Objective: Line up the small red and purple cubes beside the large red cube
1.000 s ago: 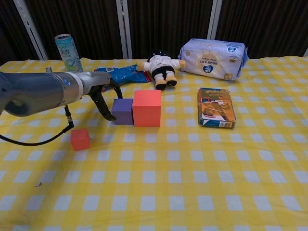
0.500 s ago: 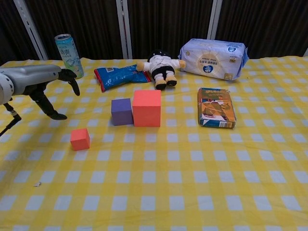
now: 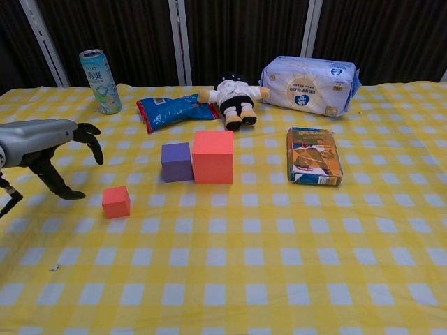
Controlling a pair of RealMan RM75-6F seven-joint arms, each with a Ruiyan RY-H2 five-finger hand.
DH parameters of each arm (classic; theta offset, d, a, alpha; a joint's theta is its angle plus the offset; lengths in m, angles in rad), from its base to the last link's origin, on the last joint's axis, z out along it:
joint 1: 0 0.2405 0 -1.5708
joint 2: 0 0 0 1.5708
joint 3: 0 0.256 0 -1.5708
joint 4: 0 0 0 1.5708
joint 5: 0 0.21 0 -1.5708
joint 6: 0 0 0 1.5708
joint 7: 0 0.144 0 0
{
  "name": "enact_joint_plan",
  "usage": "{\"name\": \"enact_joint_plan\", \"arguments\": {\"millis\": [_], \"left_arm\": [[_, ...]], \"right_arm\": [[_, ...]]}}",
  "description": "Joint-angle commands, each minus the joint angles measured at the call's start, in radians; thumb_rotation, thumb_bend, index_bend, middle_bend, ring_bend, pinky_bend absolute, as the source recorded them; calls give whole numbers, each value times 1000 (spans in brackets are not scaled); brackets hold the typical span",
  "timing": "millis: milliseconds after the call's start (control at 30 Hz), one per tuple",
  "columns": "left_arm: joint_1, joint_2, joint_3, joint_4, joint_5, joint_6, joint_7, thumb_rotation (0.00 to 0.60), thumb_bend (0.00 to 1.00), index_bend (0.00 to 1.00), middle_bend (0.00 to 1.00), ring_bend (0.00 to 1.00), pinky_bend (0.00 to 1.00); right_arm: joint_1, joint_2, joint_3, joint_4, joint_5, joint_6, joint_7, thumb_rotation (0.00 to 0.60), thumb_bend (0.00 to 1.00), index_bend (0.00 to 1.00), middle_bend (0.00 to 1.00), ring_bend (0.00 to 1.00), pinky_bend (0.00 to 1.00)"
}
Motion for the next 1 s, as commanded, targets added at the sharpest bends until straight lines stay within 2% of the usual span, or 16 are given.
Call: {"name": "enact_joint_plan", "arguments": {"millis": [33, 533, 1000], "left_arm": [[3, -23, 0, 2, -5, 9, 23, 600, 249, 316, 0, 0, 0], [9, -108, -25, 27, -63, 6, 77, 600, 252, 349, 0, 0, 0], [10, -141, -41, 51, -84, -9, 101, 600, 338, 433, 0, 0, 0]], "right_arm": [[-1, 0, 0, 1, -2, 2, 1, 600, 344, 0, 0, 0, 0], [-4, 1, -4, 2, -12, 8, 13, 600, 345, 0, 0, 0, 0], [-4, 2, -4, 1, -11, 8, 16, 600, 344, 0, 0, 0, 0]]}}
